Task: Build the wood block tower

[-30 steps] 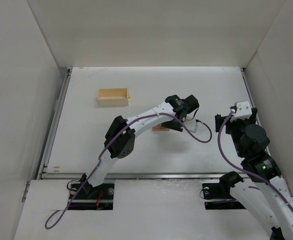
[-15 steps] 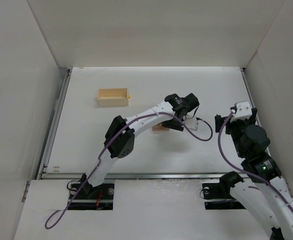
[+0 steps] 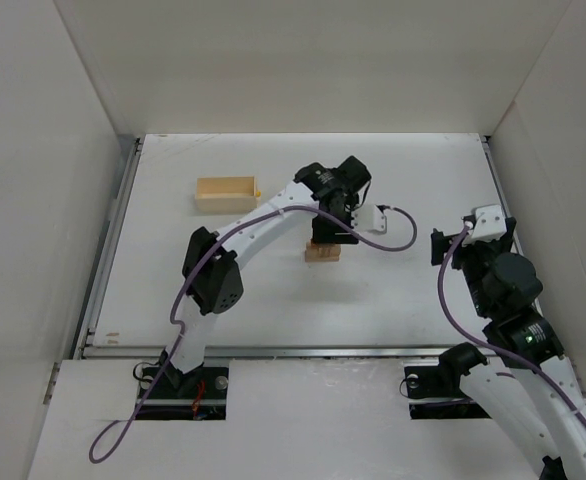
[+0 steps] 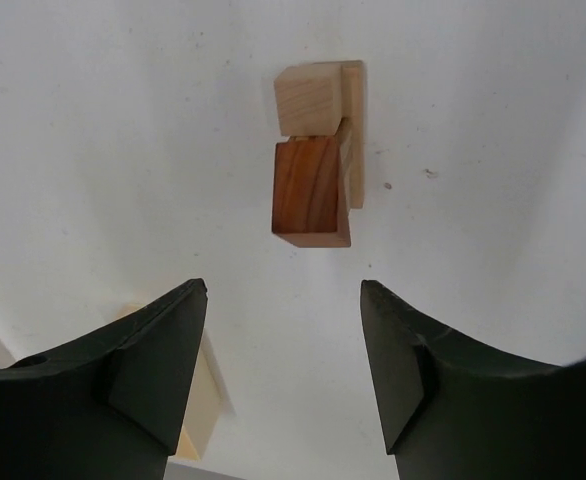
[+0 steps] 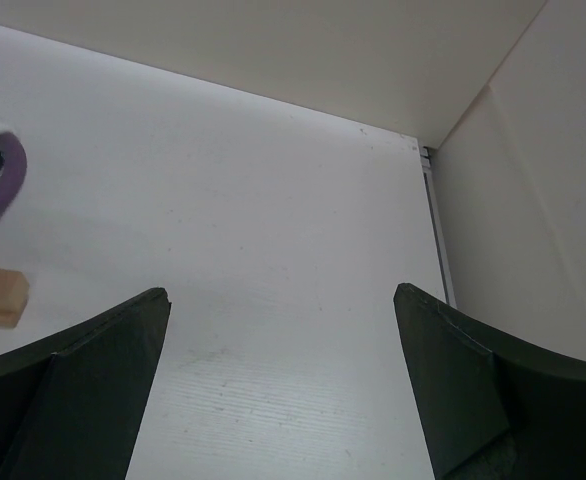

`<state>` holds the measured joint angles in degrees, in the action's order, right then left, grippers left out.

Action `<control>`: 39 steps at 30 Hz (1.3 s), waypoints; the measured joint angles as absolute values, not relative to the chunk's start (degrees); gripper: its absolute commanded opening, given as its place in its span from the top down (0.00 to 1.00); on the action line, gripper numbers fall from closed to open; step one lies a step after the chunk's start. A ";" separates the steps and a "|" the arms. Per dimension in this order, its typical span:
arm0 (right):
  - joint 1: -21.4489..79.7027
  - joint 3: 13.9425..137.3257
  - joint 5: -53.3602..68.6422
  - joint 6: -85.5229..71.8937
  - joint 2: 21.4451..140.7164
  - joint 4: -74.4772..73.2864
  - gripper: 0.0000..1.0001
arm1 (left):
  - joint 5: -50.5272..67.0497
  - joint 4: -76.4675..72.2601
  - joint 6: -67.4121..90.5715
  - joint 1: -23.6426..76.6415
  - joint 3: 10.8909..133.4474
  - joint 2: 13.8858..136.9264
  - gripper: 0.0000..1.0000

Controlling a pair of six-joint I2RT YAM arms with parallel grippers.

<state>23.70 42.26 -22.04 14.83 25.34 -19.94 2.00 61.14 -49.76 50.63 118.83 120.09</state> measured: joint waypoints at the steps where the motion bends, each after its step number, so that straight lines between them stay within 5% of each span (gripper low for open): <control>1: 23.70 42.24 -21.98 14.83 25.34 -19.94 0.00 | 3.03 61.19 -49.78 49.71 118.83 119.81 0.40; 11: 23.70 41.91 -21.21 14.83 25.39 -18.87 0.00 | 12.43 53.58 -48.62 44.47 107.46 110.76 0.36; 13: 23.70 41.39 -21.17 14.83 25.28 -18.76 0.00 | 13.56 50.94 -47.92 44.12 104.95 108.12 0.23; 15: 23.70 40.71 -21.15 14.83 25.04 -18.81 0.00 | 14.48 48.05 -46.83 43.66 103.98 106.17 0.21; 39: 23.70 38.50 -20.71 14.83 24.40 -18.35 0.00 | 22.00 49.50 -52.73 41.60 102.72 111.00 0.27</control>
<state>23.70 38.50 -20.71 14.83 24.40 -18.35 22.00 49.50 -52.73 41.60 102.72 111.00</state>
